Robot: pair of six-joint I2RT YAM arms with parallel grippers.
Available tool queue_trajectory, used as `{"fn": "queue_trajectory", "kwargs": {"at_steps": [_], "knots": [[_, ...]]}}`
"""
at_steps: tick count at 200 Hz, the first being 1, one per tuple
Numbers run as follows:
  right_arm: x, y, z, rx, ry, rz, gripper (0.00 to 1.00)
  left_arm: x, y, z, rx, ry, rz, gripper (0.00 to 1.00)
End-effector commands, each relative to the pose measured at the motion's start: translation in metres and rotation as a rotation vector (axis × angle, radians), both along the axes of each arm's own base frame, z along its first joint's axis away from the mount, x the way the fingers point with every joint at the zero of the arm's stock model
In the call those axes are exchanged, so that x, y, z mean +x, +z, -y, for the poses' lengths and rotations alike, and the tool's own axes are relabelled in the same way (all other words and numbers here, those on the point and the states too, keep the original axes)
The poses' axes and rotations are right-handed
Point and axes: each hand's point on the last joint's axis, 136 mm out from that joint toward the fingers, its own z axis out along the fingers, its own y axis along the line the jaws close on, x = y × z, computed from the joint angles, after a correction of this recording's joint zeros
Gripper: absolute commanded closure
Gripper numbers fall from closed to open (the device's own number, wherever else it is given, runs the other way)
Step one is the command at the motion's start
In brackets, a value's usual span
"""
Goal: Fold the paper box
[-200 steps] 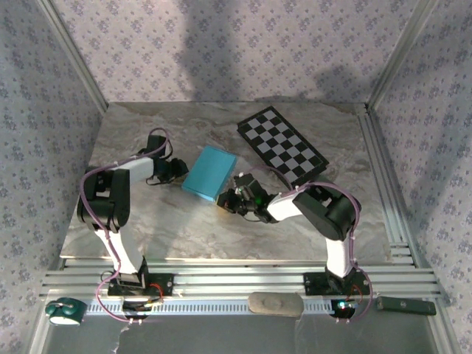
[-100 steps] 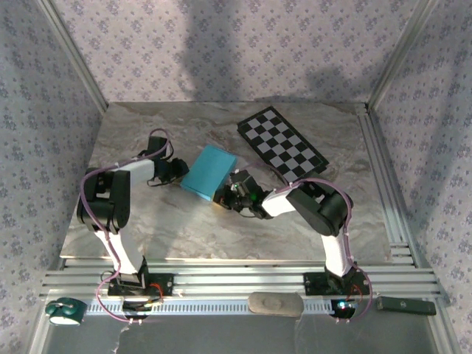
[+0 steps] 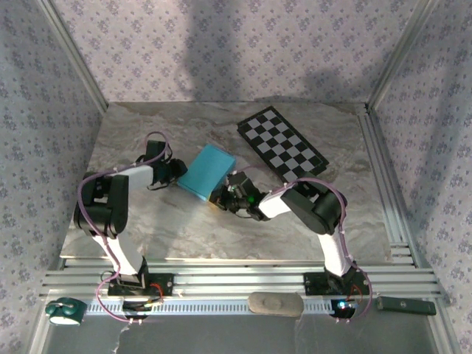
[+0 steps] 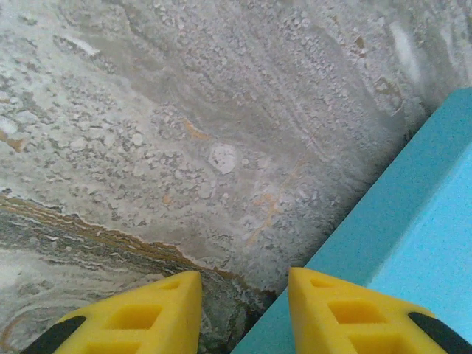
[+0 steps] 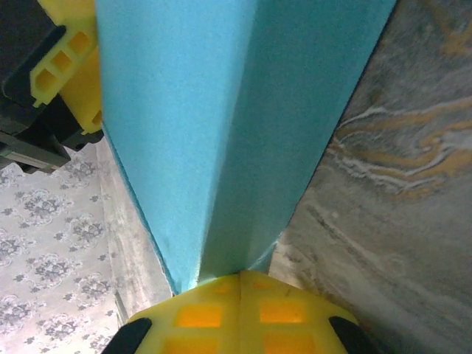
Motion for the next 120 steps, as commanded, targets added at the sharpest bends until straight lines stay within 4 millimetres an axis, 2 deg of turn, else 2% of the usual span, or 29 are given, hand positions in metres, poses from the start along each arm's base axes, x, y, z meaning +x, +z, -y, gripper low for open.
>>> {"fn": "queue_trajectory", "kwargs": {"at_steps": [1,19,39,72,89,97,102,105,112,114,118,120], "knots": [[0.029,0.027,-0.014,0.080,-0.102,0.071,0.95,-0.035,-0.006,0.030,-0.052,-0.121,-0.108,0.63],[0.027,0.029,-0.020,0.075,-0.107,0.062,0.95,-0.022,0.000,0.019,0.004,-0.117,-0.103,0.59],[0.025,0.025,-0.023,0.070,-0.131,0.046,0.94,0.002,0.010,0.006,0.074,-0.111,-0.097,0.52],[0.031,0.021,-0.035,0.102,-0.154,0.017,0.93,0.039,0.025,-0.011,0.156,-0.095,-0.098,0.48],[0.037,0.027,-0.050,0.104,-0.125,0.032,0.89,0.049,0.051,-0.021,0.191,-0.051,-0.046,0.44],[0.040,0.031,-0.059,0.101,-0.098,0.049,0.88,0.051,0.069,-0.022,0.194,-0.033,-0.004,0.39],[0.039,0.027,-0.059,0.081,-0.085,0.051,0.88,0.050,0.080,-0.023,0.201,-0.024,0.022,0.36],[0.044,0.039,-0.064,0.089,-0.082,0.075,0.87,0.049,0.087,-0.024,0.206,-0.019,0.036,0.34],[0.045,0.039,-0.060,0.058,-0.089,0.087,0.87,0.045,0.102,-0.026,0.219,-0.008,0.068,0.29],[0.044,0.039,-0.056,0.036,-0.099,0.092,0.87,0.044,0.107,-0.026,0.222,-0.006,0.078,0.26],[0.045,0.042,-0.053,0.020,-0.111,0.106,0.86,0.041,0.115,-0.027,0.226,-0.001,0.096,0.07],[0.043,0.038,-0.047,-0.002,-0.117,0.111,0.85,0.039,0.119,-0.027,0.227,0.001,0.107,0.02]]}}
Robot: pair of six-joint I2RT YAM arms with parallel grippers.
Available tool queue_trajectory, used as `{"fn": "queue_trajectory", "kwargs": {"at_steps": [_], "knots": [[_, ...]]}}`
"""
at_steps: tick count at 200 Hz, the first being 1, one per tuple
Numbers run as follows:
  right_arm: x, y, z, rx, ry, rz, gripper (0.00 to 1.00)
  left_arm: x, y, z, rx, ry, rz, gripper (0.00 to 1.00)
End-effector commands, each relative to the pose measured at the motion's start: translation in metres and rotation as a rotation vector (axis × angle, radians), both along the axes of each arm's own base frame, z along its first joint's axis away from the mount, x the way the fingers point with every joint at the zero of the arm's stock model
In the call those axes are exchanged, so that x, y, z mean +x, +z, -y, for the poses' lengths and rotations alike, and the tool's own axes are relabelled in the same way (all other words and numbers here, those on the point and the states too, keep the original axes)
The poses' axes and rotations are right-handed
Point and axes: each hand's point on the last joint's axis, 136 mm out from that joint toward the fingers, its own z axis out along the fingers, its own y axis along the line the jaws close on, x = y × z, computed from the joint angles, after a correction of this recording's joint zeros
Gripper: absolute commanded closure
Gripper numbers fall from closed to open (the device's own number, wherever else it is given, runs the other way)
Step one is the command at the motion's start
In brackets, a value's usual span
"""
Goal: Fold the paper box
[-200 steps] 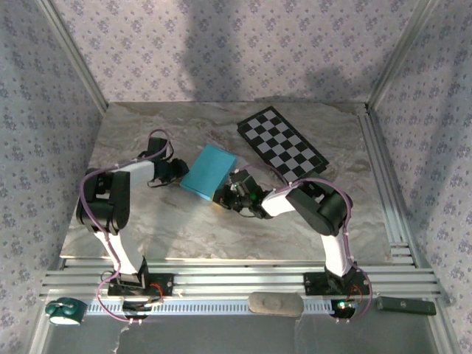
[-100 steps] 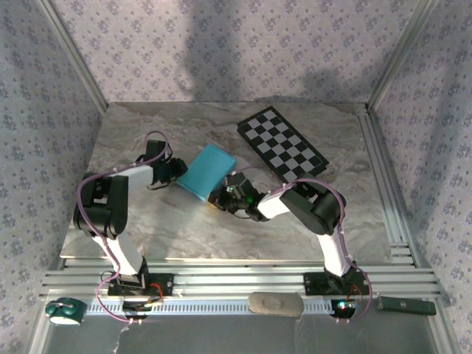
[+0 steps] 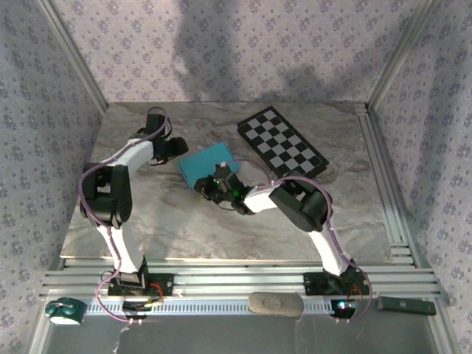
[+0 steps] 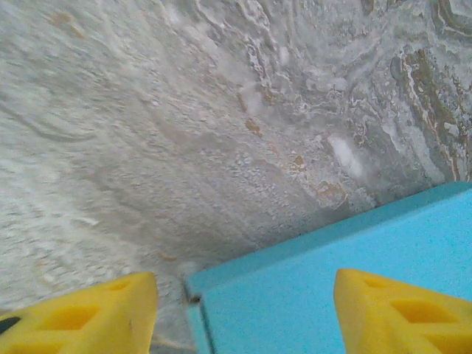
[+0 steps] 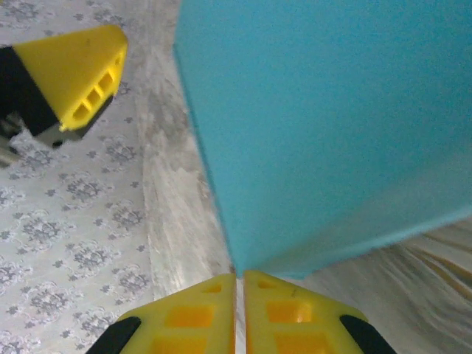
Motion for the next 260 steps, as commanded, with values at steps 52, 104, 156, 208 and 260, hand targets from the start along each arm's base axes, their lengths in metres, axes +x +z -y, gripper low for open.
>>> {"fn": "queue_trajectory", "kwargs": {"at_steps": [52,104,156,208,260], "knots": [[-0.031,0.097,0.163,-0.535,-0.260,0.459,0.03,-0.074,0.133,-0.024,0.022,0.082,0.341,0.00],[-0.056,0.121,0.394,-1.016,-0.589,0.523,0.01,-0.132,0.117,-0.058,0.164,0.225,0.421,0.00],[-0.053,0.088,0.506,-1.230,-0.797,0.560,0.01,-0.144,0.097,-0.098,0.599,0.185,0.667,0.00],[-0.017,0.060,0.507,-1.192,-0.665,0.583,0.01,-0.109,0.024,-0.097,0.552,0.019,0.525,0.00],[0.024,0.053,0.496,-1.141,-0.546,0.693,0.01,-0.072,0.017,-0.106,0.502,0.013,0.591,0.00]]}}
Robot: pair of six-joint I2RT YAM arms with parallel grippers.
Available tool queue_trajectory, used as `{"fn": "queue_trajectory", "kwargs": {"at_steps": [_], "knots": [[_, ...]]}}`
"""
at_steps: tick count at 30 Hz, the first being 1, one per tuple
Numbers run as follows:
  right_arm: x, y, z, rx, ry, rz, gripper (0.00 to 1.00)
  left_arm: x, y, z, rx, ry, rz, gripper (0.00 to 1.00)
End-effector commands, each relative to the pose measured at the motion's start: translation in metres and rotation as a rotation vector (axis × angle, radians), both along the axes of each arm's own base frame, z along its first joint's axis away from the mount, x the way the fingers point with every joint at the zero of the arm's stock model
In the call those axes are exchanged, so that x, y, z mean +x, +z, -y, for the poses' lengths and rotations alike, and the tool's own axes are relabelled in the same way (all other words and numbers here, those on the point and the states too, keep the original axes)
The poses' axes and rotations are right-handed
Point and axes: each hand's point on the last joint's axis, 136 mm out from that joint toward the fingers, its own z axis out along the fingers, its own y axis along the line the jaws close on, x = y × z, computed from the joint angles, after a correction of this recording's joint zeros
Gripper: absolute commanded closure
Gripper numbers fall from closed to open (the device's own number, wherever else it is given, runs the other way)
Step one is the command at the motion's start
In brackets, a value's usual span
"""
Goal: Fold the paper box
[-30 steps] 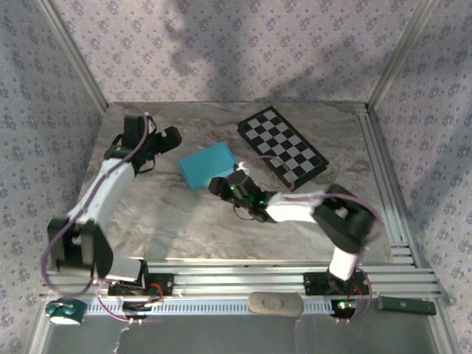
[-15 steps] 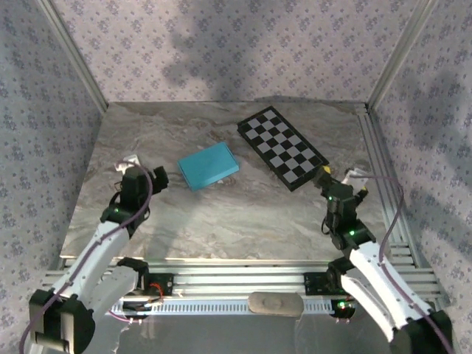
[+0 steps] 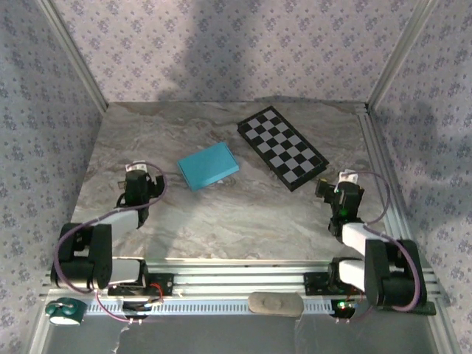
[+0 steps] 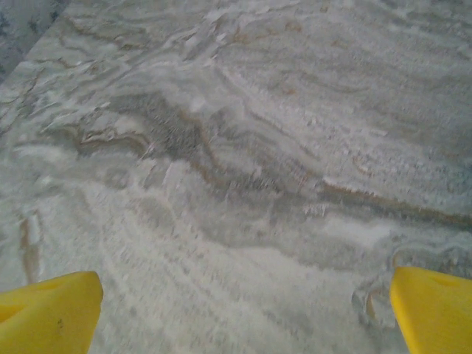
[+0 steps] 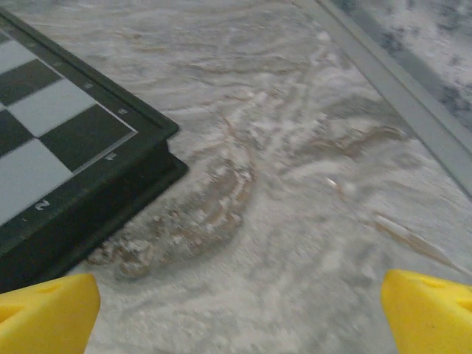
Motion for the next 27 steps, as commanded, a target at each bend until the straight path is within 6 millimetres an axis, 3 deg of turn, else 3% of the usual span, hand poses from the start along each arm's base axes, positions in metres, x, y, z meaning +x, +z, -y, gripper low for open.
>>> {"fn": "queue_trajectory", "kwargs": {"at_steps": [1,5,7,9,12,27], "knots": [[0.035,0.037,-0.012,-0.029,0.119,0.144,0.01,0.036,0.037,0.005,-0.007,-0.076,0.156,0.00],[0.046,0.009,-0.010,0.014,0.143,0.144,0.01,0.037,0.019,-0.011,-0.047,-0.034,0.259,0.00],[0.048,0.009,-0.011,-0.001,0.148,0.103,0.01,0.031,0.018,-0.009,-0.054,-0.047,0.241,0.00],[0.053,0.010,-0.019,-0.027,0.174,0.112,0.01,0.037,0.018,-0.009,-0.052,-0.056,0.255,0.00],[0.063,0.008,-0.010,-0.068,0.093,0.051,0.01,0.040,0.016,-0.011,-0.051,-0.038,0.217,0.00],[0.058,0.007,-0.006,-0.073,0.060,0.048,0.01,0.040,0.016,-0.010,-0.044,-0.038,0.210,0.00]]}}
